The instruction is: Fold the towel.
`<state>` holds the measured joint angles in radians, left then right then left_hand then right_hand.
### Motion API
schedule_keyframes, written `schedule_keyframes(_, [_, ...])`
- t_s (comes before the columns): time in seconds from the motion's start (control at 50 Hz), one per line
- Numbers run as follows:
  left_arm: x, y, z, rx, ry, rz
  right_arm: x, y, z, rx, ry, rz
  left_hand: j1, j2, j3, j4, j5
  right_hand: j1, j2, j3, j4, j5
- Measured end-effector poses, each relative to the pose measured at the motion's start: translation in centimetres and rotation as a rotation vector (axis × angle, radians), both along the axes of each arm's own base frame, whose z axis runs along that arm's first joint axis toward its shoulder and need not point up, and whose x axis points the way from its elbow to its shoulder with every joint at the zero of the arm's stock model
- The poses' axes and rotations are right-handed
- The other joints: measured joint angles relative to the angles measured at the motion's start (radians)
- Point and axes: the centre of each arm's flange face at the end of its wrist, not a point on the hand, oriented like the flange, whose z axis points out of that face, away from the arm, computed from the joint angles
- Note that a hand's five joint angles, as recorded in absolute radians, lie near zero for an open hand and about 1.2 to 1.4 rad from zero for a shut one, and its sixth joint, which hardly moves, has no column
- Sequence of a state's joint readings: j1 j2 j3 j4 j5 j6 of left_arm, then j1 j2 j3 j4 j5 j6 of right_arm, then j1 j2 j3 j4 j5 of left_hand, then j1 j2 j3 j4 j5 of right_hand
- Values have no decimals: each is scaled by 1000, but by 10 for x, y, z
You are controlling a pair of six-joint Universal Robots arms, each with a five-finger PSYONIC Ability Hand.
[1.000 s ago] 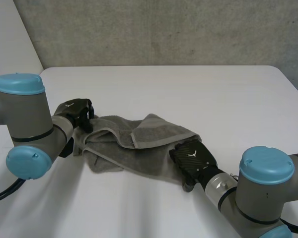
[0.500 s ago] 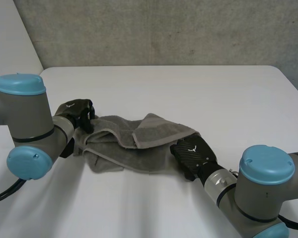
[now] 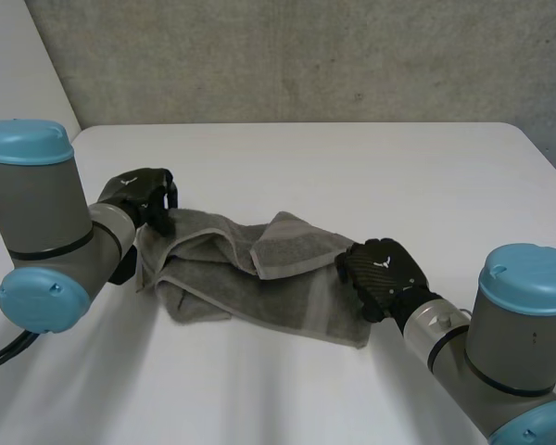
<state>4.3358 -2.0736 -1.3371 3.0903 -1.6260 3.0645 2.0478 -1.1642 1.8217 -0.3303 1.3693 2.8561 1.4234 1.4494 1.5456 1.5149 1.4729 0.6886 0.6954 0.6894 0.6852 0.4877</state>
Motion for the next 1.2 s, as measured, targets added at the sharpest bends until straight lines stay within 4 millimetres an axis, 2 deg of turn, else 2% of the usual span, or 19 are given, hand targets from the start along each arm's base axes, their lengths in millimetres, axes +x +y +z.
schedule_keyframes(0.26, [-2,1,-10,19,-8,-5,1,10,-15,60,29,18,0,0,0,0,0,-157,-150,-151,-145,-156])
schedule_keyframes(0.62, [-2,1,-19,41,-17,-6,11,11,-32,70,34,49,0,0,0,0,0,-115,-132,-123,-120,-100])
schedule_keyframes(1.2, [-4,2,-23,51,-21,-11,15,-5,-27,-1,-1,32,1,0,0,0,0,-51,-81,-60,-55,-25])
